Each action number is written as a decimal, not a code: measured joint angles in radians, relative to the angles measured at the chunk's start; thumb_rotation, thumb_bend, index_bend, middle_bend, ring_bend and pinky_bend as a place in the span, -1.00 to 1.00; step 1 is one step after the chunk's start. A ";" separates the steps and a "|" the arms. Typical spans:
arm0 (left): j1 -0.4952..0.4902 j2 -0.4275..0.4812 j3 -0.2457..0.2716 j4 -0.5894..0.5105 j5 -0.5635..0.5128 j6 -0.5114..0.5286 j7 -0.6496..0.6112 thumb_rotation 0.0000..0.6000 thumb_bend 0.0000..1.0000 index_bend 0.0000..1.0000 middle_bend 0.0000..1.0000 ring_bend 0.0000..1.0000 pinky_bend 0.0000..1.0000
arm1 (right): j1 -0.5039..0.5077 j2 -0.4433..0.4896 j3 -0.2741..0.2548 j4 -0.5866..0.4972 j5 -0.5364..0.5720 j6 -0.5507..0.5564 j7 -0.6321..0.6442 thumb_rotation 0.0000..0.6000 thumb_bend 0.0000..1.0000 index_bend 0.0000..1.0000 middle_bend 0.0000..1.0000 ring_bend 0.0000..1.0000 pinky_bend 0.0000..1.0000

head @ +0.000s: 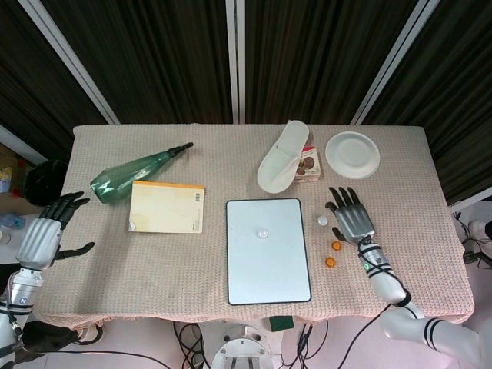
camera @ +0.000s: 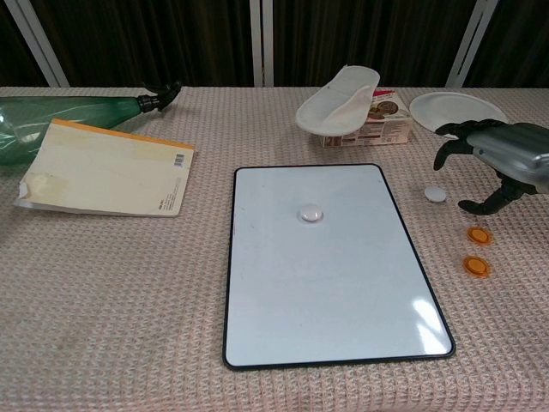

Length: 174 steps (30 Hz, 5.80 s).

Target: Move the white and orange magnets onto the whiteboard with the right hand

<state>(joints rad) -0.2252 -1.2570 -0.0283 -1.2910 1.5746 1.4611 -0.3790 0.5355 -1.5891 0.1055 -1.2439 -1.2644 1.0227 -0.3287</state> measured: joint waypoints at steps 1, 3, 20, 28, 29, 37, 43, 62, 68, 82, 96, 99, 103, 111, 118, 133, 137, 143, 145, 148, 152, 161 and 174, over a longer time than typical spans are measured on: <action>0.000 0.000 0.000 0.000 -0.001 -0.001 0.000 1.00 -0.79 -0.66 -0.78 -0.81 -0.70 | 0.002 -0.006 -0.001 0.004 -0.004 0.001 0.001 1.00 -0.42 -0.30 -1.00 -1.00 -1.00; -0.001 -0.001 0.000 0.001 0.000 -0.002 -0.001 1.00 -0.79 -0.66 -0.78 -0.81 -0.70 | 0.005 -0.015 -0.001 0.012 -0.010 0.002 -0.001 1.00 -0.41 -0.27 -1.00 -1.00 -1.00; -0.001 -0.004 0.002 0.010 -0.002 -0.009 -0.007 1.00 -0.78 -0.66 -0.78 -0.81 -0.70 | 0.024 -0.056 0.004 0.051 -0.003 -0.013 -0.038 1.00 -0.35 -0.15 -1.00 -1.00 -1.00; -0.003 0.002 0.004 0.004 -0.007 -0.022 -0.003 1.00 -0.78 -0.66 -0.78 -0.81 -0.70 | 0.030 -0.068 0.006 0.068 -0.019 -0.005 -0.020 1.00 -0.35 0.03 -0.99 -1.00 -1.00; -0.002 0.002 0.004 0.003 -0.007 -0.021 -0.003 1.00 -0.78 -0.66 -0.78 -0.81 -0.70 | 0.030 -0.068 0.006 0.068 -0.020 -0.005 -0.020 1.00 -0.35 0.06 -0.98 -1.00 -1.00; 0.000 0.002 0.004 0.006 -0.010 -0.020 -0.008 1.00 -0.78 -0.66 -0.78 -0.81 -0.70 | 0.028 -0.041 0.012 0.005 -0.057 0.042 -0.008 1.00 -0.35 0.12 -0.97 -1.00 -1.00; 0.000 -0.003 0.003 0.011 -0.006 -0.017 -0.012 1.00 -0.78 -0.66 -0.78 -0.81 -0.70 | 0.048 -0.013 0.006 -0.116 -0.106 0.046 -0.022 1.00 -0.35 0.15 -0.96 -1.00 -1.00; 0.013 -0.006 0.003 0.044 -0.007 0.003 -0.048 1.00 -0.78 -0.66 -0.78 -0.81 -0.70 | 0.144 -0.113 0.022 -0.175 0.025 -0.067 -0.281 1.00 -0.35 0.23 -0.96 -1.00 -1.00; 0.015 -0.001 0.000 0.044 -0.006 0.010 -0.052 1.00 -0.78 -0.66 -0.78 -0.81 -0.70 | 0.170 -0.132 0.033 -0.157 0.067 -0.086 -0.318 1.00 -0.33 0.23 -0.97 -1.00 -1.00; 0.013 -0.010 0.000 0.060 -0.008 0.003 -0.065 1.00 -0.78 -0.66 -0.78 -0.81 -0.70 | 0.194 -0.159 0.023 -0.139 0.102 -0.091 -0.328 1.00 -0.33 0.23 -0.98 -1.00 -1.00; 0.015 -0.018 -0.002 0.076 -0.006 0.012 -0.074 1.00 -0.78 -0.66 -0.78 -0.81 -0.70 | 0.207 -0.172 0.015 -0.131 0.107 -0.084 -0.320 1.00 -0.34 0.21 -0.98 -1.00 -1.00; 0.015 -0.018 -0.002 0.078 -0.006 0.012 -0.076 1.00 -0.78 -0.66 -0.78 -0.81 -0.70 | 0.209 -0.173 0.013 -0.131 0.107 -0.083 -0.319 1.00 -0.34 0.18 -0.98 -1.00 -1.00; 0.016 -0.019 -0.001 0.080 -0.006 0.011 -0.077 1.00 -0.78 -0.66 -0.78 -0.81 -0.70 | 0.210 -0.172 0.008 -0.131 0.107 -0.085 -0.314 1.00 -0.35 0.10 -0.98 -1.00 -1.00; 0.016 -0.019 0.000 0.081 -0.007 0.008 -0.075 1.00 -0.78 -0.66 -0.78 -0.81 -0.70 | 0.212 -0.170 0.001 -0.126 0.098 -0.079 -0.309 1.00 -0.41 -0.15 -0.98 -1.00 -1.00; 0.014 -0.019 0.000 0.079 -0.008 0.004 -0.073 1.00 -0.78 -0.66 -0.78 -0.81 -0.70 | 0.212 -0.165 -0.001 -0.129 0.104 -0.081 -0.305 1.00 -0.51 -0.25 -0.99 -1.00 -1.00; 0.015 -0.017 0.002 0.071 -0.009 -0.001 -0.065 1.00 -0.78 -0.66 -0.78 -0.81 -0.70 | 0.207 -0.153 0.001 -0.137 0.094 -0.059 -0.293 1.00 -0.51 -0.34 -1.00 -1.00 -1.00; 0.015 -0.016 0.002 0.070 -0.010 -0.001 -0.064 1.00 -0.78 -0.66 -0.78 -0.81 -0.70 | 0.203 -0.149 -0.001 -0.144 0.082 -0.048 -0.283 1.00 -0.51 -0.35 -1.00 -1.00 -1.00; 0.016 -0.012 0.001 0.068 -0.009 0.002 -0.065 1.00 -0.78 -0.66 -0.78 -0.81 -0.70 | 0.172 -0.089 -0.021 -0.219 0.028 0.006 -0.249 1.00 -0.51 -0.36 -1.00 -1.00 -1.00; 0.016 -0.010 0.001 0.066 -0.008 0.004 -0.064 1.00 -0.78 -0.66 -0.78 -0.81 -0.70 | 0.149 -0.044 -0.034 -0.264 -0.003 0.045 -0.234 1.00 -0.51 -0.36 -1.00 -1.00 -1.00; 0.017 -0.009 0.001 0.061 -0.004 0.009 -0.059 1.00 -0.78 -0.66 -0.78 -0.81 -0.70 | 0.108 0.033 -0.059 -0.328 -0.046 0.102 -0.215 1.00 -0.51 -0.36 -0.99 -1.00 -1.00; 0.017 -0.009 0.002 0.051 0.003 0.016 -0.050 1.00 -0.78 -0.66 -0.78 -0.81 -0.70 | 0.051 0.141 -0.093 -0.388 -0.065 0.151 -0.207 1.00 -0.51 -0.36 -0.99 -1.00 -1.00; 0.013 -0.007 0.008 0.025 0.016 0.016 -0.018 1.00 -0.78 -0.66 -0.78 -0.81 -0.70 | -0.038 0.220 -0.147 -0.343 0.000 0.137 -0.154 1.00 -0.51 -0.39 -1.00 -1.00 -1.00; 0.011 0.001 0.007 0.004 0.009 0.006 0.004 1.00 -0.78 -0.66 -0.78 -0.81 -0.70 | -0.071 0.157 -0.153 -0.245 -0.027 0.098 -0.117 1.00 -0.47 -0.28 -1.00 -1.00 -1.00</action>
<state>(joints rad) -0.2144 -1.2557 -0.0210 -1.2868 1.5832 1.4671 -0.3748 0.4646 -1.4320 -0.0473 -1.4888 -1.2917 1.1210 -0.4453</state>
